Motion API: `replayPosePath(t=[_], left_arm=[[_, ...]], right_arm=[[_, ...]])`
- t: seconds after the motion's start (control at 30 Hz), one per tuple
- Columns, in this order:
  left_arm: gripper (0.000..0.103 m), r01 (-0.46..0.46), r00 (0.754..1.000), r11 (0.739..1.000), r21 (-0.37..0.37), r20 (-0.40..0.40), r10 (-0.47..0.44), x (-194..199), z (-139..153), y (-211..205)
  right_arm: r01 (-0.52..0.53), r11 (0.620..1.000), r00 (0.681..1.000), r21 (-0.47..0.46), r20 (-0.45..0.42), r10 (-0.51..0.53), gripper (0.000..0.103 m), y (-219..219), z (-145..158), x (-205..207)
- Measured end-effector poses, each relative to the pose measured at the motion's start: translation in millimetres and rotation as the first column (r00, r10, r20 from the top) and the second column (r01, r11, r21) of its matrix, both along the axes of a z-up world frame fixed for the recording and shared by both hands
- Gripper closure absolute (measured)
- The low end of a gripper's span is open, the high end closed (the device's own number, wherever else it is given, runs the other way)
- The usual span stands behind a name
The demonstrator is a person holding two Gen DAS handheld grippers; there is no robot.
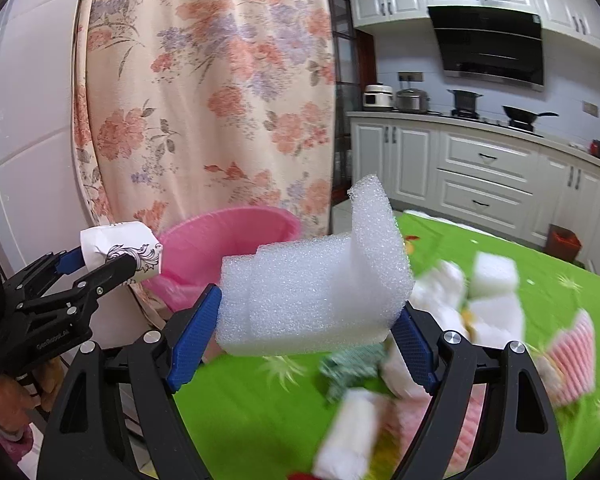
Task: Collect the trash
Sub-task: 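Carry the cup and foam block to the pink bin and release both, then return both tools to the table toward the remaining trash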
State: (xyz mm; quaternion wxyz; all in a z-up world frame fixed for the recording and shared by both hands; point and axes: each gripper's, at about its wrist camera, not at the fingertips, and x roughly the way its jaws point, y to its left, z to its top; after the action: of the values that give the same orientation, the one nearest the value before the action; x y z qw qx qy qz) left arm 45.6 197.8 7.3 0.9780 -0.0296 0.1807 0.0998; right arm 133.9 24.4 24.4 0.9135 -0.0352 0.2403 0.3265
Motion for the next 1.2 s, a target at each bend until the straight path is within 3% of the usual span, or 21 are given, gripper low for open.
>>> replayPosePath(t=[0.33, 0.47, 0.67, 0.77, 0.83, 0.93, 1.1, 1.2], left_arm=[[0.037, -0.001, 0.997, 0.998, -0.07, -0.071, -0.004, 62.1, -6.6, 80.4], [0.037, -0.01, 0.996, 0.993, -0.114, -0.087, 0.0, 83.1, -10.5, 103.4], [0.036, -0.046, 0.993, 0.992, -0.12, -0.114, 0.032, 100.4, -17.9, 122.0], [0.036, -0.051, 0.993, 0.989, -0.138, -0.117, 0.035, 102.6, -20.9, 128.6], [0.028, -0.043, 0.993, 0.988, -0.149, -0.118, 0.026, 104.6, -22.7, 131.5], [0.021, -0.043, 0.993, 0.989, -0.14, -0.116, 0.027, 104.7, -22.5, 131.0], [0.02, -0.047, 0.995, 0.99, -0.133, -0.099, 0.034, 96.7, -16.5, 125.0], [0.011, -0.064, 0.995, 0.992, -0.11, -0.078, 0.056, 83.3, -12.3, 115.0]], right_arm=[[-0.059, 0.998, 0.997, -0.018, -0.054, 0.058, 0.025, 73.5, -6.4, 51.0], [-0.071, 0.997, 0.994, -0.032, -0.09, 0.068, 0.025, 95.7, -16.0, 68.9], [-0.091, 0.993, 0.993, -0.07, -0.086, 0.084, 0.024, 121.6, -27.4, 83.7], [-0.096, 0.991, 0.993, -0.093, -0.078, 0.089, 0.019, 126.6, -33.7, 87.7], [-0.092, 0.989, 0.994, -0.116, -0.065, 0.085, 0.014, 128.9, -37.5, 89.2], [-0.105, 0.988, 0.993, -0.116, -0.07, 0.098, 0.013, 123.2, -42.0, 86.9], [-0.112, 0.99, 0.993, -0.088, -0.042, 0.109, 0.013, 104.9, -36.3, 67.7], [-0.104, 0.992, 0.995, -0.064, -0.015, 0.103, 0.013, 82.6, -30.2, 46.8]])
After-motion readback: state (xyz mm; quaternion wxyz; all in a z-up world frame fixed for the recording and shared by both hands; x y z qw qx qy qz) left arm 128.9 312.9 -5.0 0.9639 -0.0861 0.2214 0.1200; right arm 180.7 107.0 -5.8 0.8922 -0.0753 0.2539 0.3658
